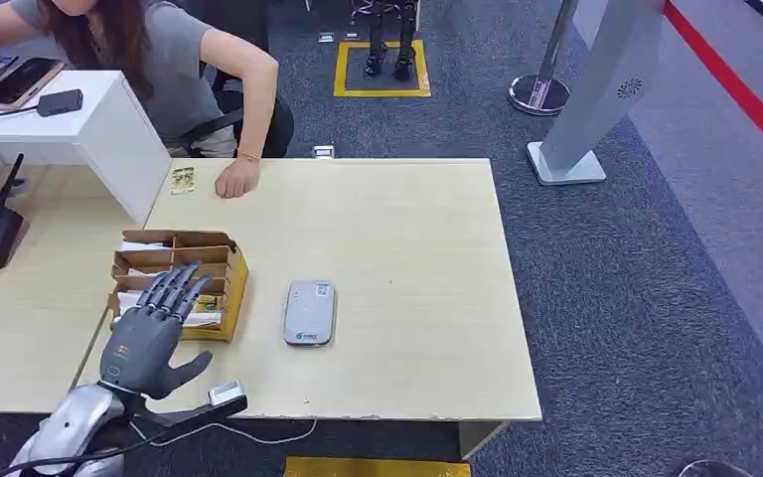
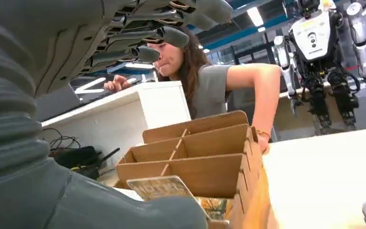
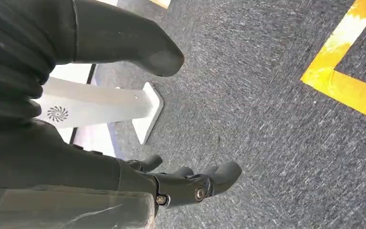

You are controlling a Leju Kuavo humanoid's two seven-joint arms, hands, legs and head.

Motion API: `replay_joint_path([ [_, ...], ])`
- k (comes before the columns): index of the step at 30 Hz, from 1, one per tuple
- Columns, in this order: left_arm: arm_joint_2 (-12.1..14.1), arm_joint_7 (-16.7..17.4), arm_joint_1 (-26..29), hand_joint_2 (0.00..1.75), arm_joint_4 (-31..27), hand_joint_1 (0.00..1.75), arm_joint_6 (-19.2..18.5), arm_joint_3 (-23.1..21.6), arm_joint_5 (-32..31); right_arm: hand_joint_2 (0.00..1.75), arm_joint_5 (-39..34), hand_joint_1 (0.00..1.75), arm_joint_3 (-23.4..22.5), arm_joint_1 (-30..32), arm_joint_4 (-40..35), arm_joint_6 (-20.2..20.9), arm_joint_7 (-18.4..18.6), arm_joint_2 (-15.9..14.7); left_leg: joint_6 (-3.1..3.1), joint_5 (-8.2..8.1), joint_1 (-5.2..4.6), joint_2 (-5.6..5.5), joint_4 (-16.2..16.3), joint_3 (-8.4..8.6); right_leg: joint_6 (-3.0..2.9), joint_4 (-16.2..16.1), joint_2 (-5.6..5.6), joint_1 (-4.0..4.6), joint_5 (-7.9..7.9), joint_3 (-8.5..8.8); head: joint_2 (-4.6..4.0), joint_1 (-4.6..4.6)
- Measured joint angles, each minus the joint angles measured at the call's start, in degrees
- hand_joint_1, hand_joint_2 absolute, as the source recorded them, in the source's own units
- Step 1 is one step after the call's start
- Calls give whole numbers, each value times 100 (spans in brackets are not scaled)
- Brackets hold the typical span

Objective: Pass the card to the sensor for recognition and then transmit it.

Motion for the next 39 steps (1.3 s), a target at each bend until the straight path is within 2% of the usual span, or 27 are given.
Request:
replay_joint_path([
  [39,0,236,-26,175,308,0,-85,-35,-107,175,2,0,-98,0,0,0,0,-35,0,0,0,1,0,0,0,0,0,0,0,0,0,0],
])
